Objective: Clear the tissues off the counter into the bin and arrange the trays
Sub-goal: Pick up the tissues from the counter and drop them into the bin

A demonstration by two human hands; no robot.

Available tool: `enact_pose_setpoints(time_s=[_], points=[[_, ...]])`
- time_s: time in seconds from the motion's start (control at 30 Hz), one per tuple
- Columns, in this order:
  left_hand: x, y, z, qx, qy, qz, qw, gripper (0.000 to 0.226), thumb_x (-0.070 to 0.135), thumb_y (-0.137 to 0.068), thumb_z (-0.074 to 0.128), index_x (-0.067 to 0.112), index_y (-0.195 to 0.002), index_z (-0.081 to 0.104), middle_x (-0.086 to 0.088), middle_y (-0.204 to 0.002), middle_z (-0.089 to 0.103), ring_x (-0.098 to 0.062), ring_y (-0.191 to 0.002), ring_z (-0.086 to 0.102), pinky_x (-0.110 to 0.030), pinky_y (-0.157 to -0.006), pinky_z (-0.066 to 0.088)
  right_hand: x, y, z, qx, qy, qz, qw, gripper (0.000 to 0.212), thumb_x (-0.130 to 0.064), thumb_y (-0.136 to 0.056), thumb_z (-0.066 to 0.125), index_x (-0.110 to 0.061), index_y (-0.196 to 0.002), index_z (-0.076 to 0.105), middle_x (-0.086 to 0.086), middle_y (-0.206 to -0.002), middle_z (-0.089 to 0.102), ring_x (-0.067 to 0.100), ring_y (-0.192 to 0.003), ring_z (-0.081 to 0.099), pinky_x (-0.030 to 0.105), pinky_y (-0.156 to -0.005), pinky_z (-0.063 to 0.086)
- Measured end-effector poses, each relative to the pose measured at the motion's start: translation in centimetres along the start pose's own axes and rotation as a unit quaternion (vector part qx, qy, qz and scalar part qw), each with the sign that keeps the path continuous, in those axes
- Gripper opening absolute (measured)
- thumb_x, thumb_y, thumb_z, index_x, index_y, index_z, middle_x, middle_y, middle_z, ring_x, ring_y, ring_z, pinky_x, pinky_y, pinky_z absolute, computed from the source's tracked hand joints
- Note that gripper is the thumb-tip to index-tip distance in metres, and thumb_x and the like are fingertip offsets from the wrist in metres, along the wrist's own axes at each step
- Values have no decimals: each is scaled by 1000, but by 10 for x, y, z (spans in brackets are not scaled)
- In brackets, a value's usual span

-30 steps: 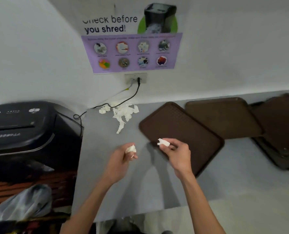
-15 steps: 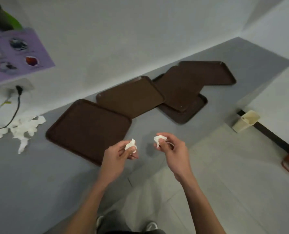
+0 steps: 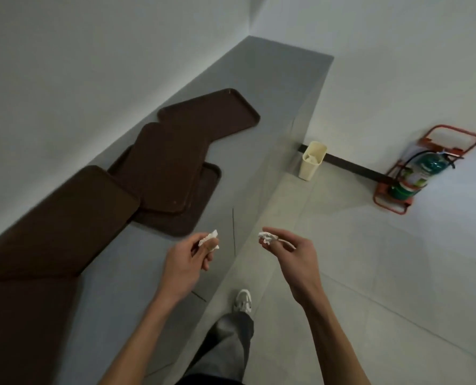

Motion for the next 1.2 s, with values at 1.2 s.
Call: enact_pose_setpoints(time_s=[1.2], points=[[167,-657,481,-58,-43,-2,997,16,23,-97,72,27,-110,64,15,-104,74,2,-92,70,-19,-74,58,-35,-670,-381,126,85,97,984,11,-15,-93,81,-18,-98,72,-6,-91,81,9,-86,79,25,-79,63]])
Point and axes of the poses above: each hand's wrist, its own y-axis away from the middle knuckle, its own z-axis out of the palm, x = y × z, the point moved 4 cm from there along -y, towards the middle knuckle
